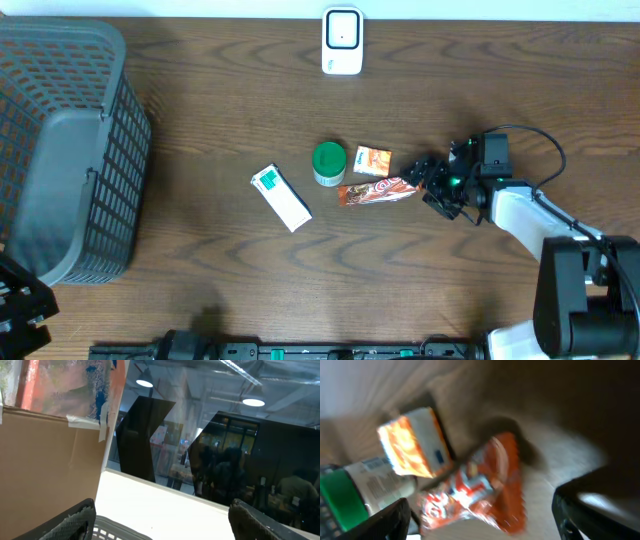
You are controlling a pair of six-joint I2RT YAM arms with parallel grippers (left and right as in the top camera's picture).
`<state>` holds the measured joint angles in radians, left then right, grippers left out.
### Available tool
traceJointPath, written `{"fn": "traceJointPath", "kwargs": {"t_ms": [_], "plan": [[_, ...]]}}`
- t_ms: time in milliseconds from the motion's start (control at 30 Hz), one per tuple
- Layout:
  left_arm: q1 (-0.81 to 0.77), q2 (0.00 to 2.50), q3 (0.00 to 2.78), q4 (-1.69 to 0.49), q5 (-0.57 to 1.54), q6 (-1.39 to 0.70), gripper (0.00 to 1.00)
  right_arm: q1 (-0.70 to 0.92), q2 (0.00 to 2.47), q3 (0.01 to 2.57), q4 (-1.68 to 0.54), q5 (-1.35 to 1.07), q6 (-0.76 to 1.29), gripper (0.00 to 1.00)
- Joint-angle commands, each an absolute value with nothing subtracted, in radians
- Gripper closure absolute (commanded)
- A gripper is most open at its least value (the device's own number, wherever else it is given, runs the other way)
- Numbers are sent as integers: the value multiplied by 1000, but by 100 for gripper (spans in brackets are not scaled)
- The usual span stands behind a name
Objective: Scan the item barcode
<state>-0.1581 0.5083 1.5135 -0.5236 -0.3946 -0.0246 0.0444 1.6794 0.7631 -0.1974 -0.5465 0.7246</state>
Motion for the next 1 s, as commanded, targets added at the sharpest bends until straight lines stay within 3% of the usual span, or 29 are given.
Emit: {"fn": "traceJointPath", "kwargs": {"t_ms": [0, 67, 100, 233, 267, 433, 600, 733, 800, 967], "plan": [[-154, 504, 1515, -517, -390, -11, 15, 59, 1799, 750, -171, -543, 750, 17], [-154, 504, 1515, -517, -390, -11, 15, 65, 1852, 750, -136, -557, 757, 25], [-154, 504, 1515, -517, -390, -11, 15, 66, 1874, 750, -121, -560, 763, 35], [-154, 504, 1515, -517, -390, -11, 15, 66, 1915, 750, -142, -570, 761, 94], [-154, 504, 1515, -517, -390, -11, 15, 66, 1915, 750, -156, -566, 754, 99], [-154, 504, 1515, -517, -390, -11, 15, 62, 1866, 750, -226, -567, 707, 99], [-154, 504, 1515, -517, -390, -11, 15, 53, 1654, 756, -345, -484, 654, 99], [-154, 504, 1515, -517, -390, -12, 15, 56, 1402, 795, -492, -237, 576, 99], [-154, 504, 1515, -517, -390, -12, 15, 69, 1262, 819, -578, 24, 562, 98], [-154, 504, 1507, -514, -390, -12, 15, 133, 1082, 823, -588, 483, 461, 99]]}}
